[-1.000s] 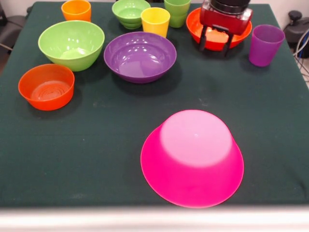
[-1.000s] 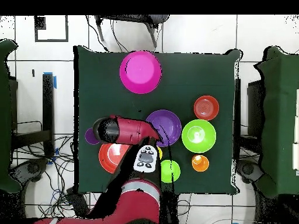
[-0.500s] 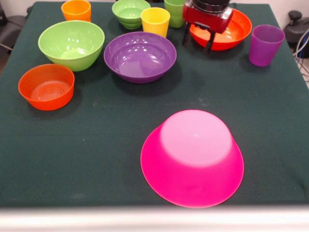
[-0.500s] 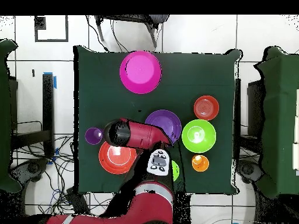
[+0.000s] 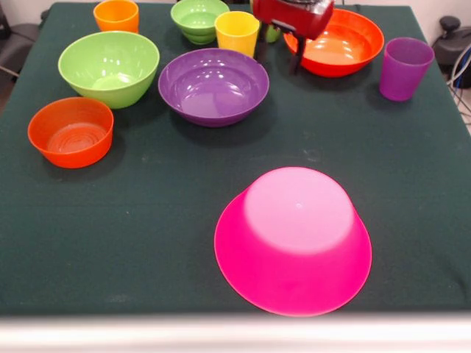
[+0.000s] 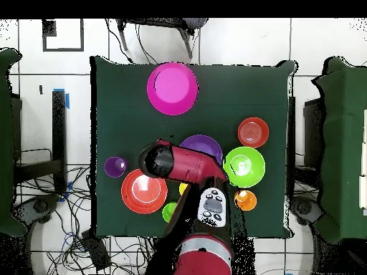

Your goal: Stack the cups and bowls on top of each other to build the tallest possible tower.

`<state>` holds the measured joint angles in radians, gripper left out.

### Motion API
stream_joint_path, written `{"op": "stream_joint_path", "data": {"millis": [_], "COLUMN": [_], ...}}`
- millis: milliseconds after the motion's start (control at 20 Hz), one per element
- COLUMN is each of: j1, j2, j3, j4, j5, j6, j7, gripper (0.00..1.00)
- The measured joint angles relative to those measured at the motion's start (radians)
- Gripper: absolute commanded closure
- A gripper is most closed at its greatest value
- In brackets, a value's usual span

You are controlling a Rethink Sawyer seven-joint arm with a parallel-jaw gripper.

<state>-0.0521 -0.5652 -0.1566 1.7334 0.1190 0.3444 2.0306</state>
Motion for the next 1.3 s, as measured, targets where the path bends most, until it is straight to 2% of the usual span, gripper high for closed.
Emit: {"op": "stream_joint_path", "data": {"millis": [400,450,600,950,1300], "j1": [-0.089,-0.124,-0.168,-0.315,-0.390], "j2": [-0.083,-0.097,-0.106,-0.086,-0.045], "j3": [0.005,0.012,0.024,0.074,0.108], "j4": [0.000,0.001,0.000,0.000,-0.001], "j5": [-0.024,-0.035,-0.052,-0.138,-0.208], "j6": [0.037,0.037,0.037,0.037,0.036], "j7": [0.000,0.000,0.000,0.000,0.000], "gripper": [0.00,0.00,0.00,0.00,0.00]}}
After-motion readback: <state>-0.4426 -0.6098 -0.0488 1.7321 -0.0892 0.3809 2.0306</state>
